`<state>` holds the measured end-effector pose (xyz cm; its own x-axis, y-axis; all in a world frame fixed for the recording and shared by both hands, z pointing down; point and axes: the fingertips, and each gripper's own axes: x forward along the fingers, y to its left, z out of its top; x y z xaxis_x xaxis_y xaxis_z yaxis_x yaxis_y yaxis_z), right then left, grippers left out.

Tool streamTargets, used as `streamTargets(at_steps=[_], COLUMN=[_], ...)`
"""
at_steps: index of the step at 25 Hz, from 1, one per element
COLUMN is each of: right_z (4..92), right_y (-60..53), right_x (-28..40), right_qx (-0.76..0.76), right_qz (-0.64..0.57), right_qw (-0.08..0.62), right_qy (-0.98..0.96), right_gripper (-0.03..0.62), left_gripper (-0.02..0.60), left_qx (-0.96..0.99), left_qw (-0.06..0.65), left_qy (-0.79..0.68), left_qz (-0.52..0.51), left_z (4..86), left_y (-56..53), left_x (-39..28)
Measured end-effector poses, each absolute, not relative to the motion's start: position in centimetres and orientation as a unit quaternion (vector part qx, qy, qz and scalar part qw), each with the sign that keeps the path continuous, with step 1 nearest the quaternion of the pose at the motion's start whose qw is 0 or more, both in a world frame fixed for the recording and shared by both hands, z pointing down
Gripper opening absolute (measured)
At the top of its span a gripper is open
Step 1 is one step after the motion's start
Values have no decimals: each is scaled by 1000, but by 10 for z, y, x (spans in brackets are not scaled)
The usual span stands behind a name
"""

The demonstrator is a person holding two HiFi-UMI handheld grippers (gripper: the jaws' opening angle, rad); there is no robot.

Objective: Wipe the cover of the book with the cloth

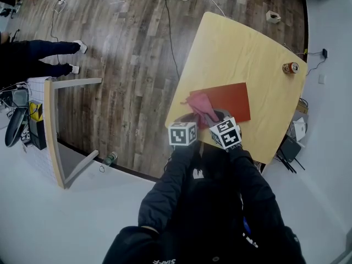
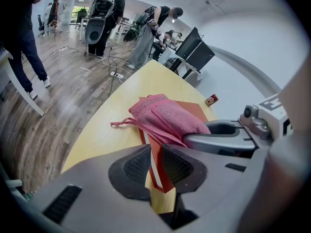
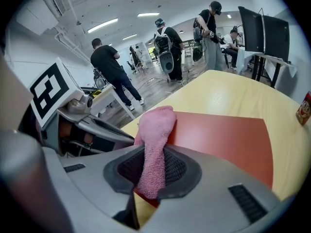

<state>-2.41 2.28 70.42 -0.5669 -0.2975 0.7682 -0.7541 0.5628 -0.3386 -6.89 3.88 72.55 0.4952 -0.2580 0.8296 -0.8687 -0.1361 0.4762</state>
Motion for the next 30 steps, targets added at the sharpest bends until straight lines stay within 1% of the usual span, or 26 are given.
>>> streamTargets(at_steps=[19,30], right_z=[704,703], right_y=[12,6], right_x=[60,123], right_qx=[382,428], right_qz=[356,364], right_qw=[322,315], right_qy=[-789,-765], right_gripper=[83,84], left_gripper=[87,87], left_qx=[687,685], left_qw=[512,509], left_qy=[-419,-423], left_qz=[300,306], left_z=[722,722], left_y=[38,37], left_x=[-69,-68])
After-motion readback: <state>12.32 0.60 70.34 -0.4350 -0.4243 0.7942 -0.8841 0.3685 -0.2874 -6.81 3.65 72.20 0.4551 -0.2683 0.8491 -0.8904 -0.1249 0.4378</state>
